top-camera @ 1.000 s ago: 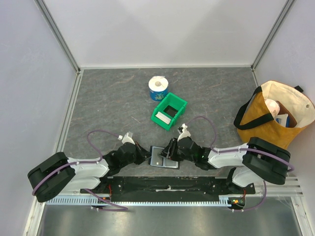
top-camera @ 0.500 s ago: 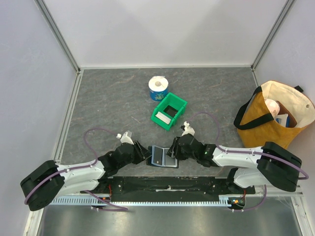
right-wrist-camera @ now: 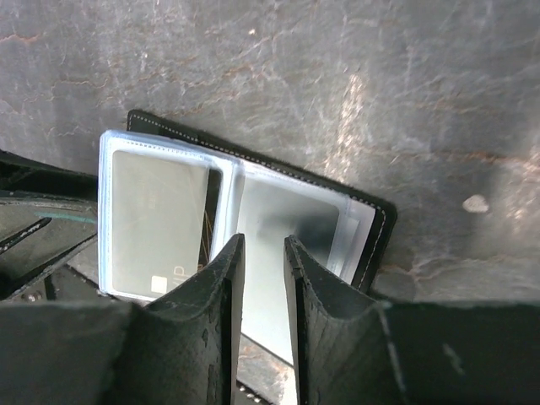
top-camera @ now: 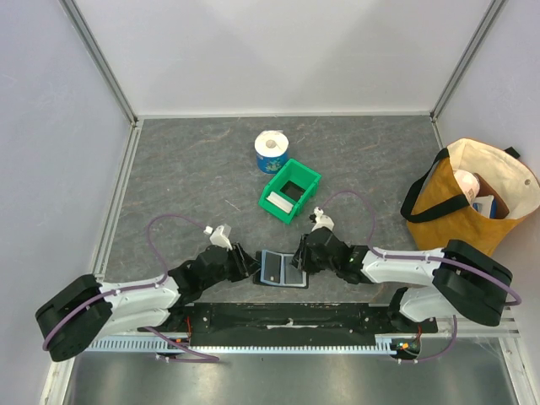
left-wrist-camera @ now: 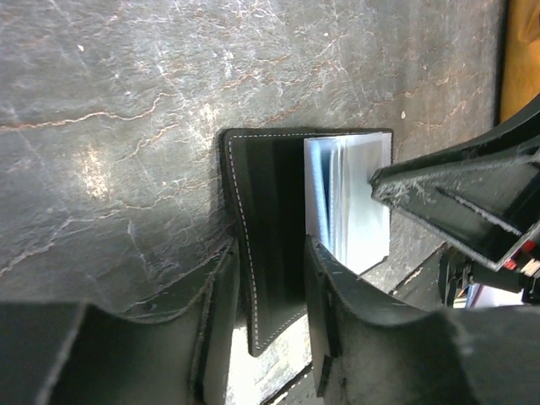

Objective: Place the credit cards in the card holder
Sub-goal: Insert the credit card into the card holder.

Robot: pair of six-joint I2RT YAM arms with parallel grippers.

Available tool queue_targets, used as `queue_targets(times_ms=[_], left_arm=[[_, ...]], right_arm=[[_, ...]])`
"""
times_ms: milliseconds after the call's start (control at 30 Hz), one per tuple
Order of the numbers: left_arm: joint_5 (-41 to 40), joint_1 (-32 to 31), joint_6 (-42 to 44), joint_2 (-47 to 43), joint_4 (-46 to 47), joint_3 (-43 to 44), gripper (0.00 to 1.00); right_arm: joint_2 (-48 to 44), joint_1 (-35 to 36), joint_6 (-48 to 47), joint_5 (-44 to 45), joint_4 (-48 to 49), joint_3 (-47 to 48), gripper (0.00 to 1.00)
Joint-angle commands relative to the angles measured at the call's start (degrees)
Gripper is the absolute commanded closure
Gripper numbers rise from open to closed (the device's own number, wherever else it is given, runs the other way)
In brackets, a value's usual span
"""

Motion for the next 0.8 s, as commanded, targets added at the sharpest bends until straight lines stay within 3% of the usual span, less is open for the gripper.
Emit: queue_targets(times_ms=[0, 133, 433, 567, 767], left_arm=[[2.6, 0.4, 4.7, 4.1, 1.4, -1.4, 0.6], [4.2, 1.1, 4.6, 7.1, 3.4, -0.7, 0.76], [9.0, 3.1, 7.8, 6.3, 8.5, -1.0, 0.83], [10.0, 3.7, 9.2, 4.9, 8.3, -1.3, 0.98], [7.5, 3.8, 7.4, -0.5, 5.6, -2.5, 0.98]], right_arm=[[1.3, -2.2, -8.1, 0.9, -2.2, -1.8, 0.68], [1.5, -4.6, -11.3, 0.0, -2.0, -1.8, 0.7], [3.1, -6.2, -14.5, -3.5, 0.5, -1.1, 0.72], [3.6, -6.3, -14.8, -4.0, 0.7, -0.9, 0.73], [-1.4, -6.9, -15.6, -4.6, -1.5, 1.0, 0.69]])
